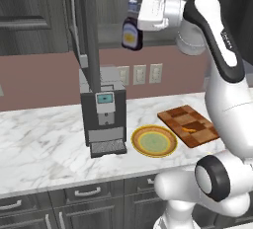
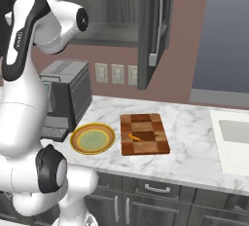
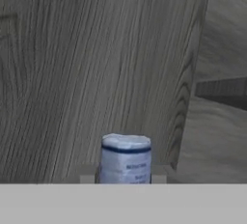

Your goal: Pick the shrimp from the plate and place it on the cutting board. Then pick the condiment bottle from the cabinet and place it next to the cutting board.

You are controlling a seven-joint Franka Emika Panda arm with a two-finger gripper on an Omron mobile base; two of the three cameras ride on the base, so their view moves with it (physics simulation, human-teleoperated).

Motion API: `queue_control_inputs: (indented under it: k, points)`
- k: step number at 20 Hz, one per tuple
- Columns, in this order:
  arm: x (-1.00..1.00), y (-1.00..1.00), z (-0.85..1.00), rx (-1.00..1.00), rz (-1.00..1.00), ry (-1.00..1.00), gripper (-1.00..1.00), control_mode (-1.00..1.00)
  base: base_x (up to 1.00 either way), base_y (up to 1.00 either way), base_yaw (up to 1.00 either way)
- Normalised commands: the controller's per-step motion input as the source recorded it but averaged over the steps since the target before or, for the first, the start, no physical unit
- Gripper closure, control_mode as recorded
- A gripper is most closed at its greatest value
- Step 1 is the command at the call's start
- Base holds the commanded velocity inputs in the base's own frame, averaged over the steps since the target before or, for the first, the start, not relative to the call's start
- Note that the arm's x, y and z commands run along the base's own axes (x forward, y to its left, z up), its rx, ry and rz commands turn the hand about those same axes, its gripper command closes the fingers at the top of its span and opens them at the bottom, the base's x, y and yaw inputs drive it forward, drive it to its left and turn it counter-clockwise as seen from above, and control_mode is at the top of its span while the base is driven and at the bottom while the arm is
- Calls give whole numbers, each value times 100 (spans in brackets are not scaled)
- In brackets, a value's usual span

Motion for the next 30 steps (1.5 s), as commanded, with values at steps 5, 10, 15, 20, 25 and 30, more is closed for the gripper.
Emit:
queue_control_inputs:
  k: [5, 10, 15, 20, 25, 30]
  points:
    - [-62, -13, 0, 0, 0, 8, 100, -100, 0, 0, 0]
    - [-63, -17, -3, 0, 0, 8, 100, -100, 0, 0, 0]
    - [-61, -19, -5, 0, 0, 7, 100, -100, 0, 0, 0]
    - [-54, -17, -1, 0, 0, 4, 100, -100, 0, 0, 0]
    - [-50, -17, 0, 0, 0, 1, 100, -100, 0, 0, 0]
    - [-52, -16, 0, 0, 0, 0, 100, -100, 0, 0, 0]
